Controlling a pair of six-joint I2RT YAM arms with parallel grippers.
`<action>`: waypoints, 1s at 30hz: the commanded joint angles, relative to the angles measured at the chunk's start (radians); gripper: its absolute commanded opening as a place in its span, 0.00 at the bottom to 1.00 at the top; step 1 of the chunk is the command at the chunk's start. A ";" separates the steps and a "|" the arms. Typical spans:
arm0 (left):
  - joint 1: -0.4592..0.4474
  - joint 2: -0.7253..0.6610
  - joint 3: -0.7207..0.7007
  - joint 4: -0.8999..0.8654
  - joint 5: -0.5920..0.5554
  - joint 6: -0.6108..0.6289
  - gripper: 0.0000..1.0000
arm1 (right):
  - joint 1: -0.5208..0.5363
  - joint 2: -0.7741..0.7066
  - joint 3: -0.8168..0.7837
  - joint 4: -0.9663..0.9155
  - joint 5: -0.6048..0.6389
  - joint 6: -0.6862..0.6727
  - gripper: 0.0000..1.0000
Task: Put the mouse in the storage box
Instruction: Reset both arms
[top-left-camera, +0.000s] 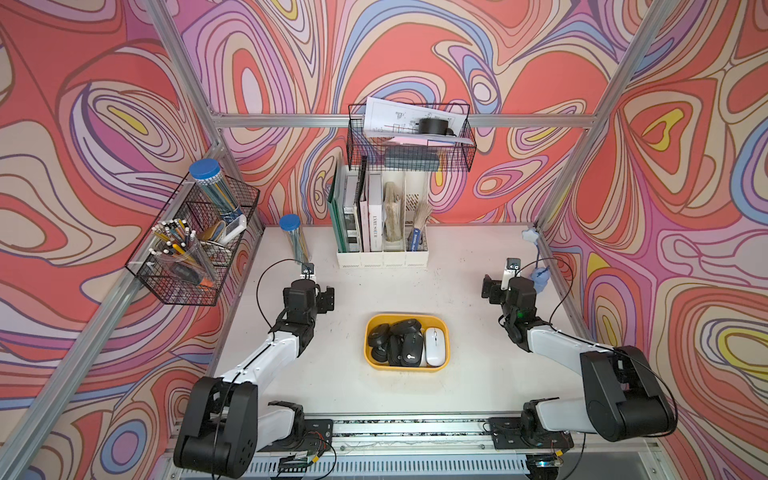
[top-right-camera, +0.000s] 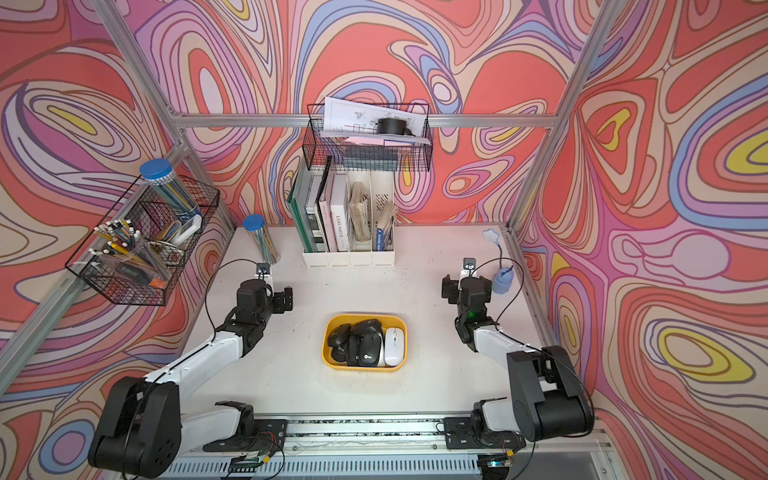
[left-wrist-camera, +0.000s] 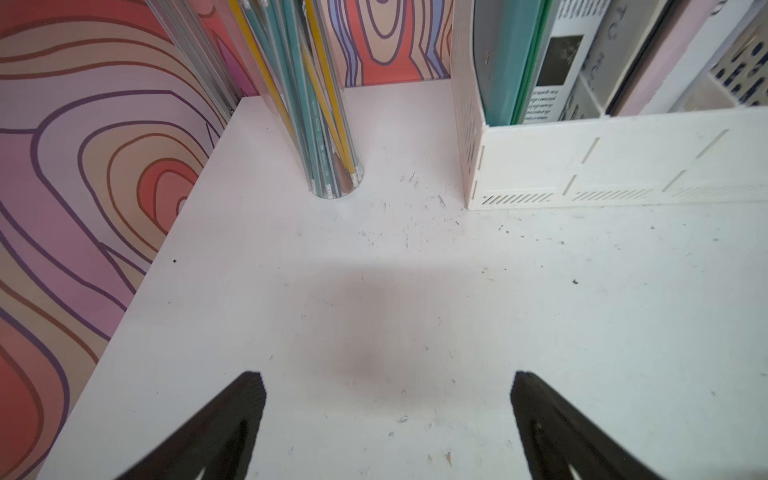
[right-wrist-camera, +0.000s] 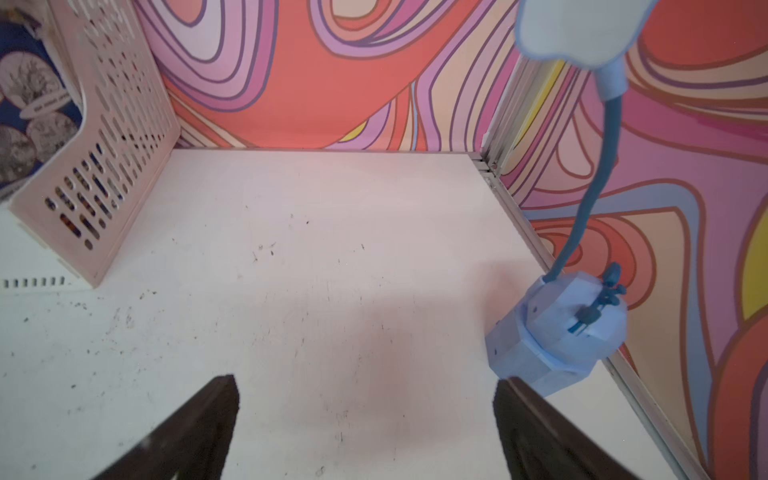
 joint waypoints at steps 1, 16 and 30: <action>0.006 0.097 -0.033 0.232 -0.018 0.072 0.98 | 0.001 0.031 -0.007 0.101 -0.102 -0.023 0.98; 0.045 0.222 -0.098 0.450 -0.085 0.018 0.98 | -0.019 0.075 -0.184 0.503 -0.093 -0.059 0.98; 0.058 0.261 -0.165 0.599 -0.060 0.008 0.98 | -0.052 0.295 -0.085 0.554 -0.154 -0.001 0.98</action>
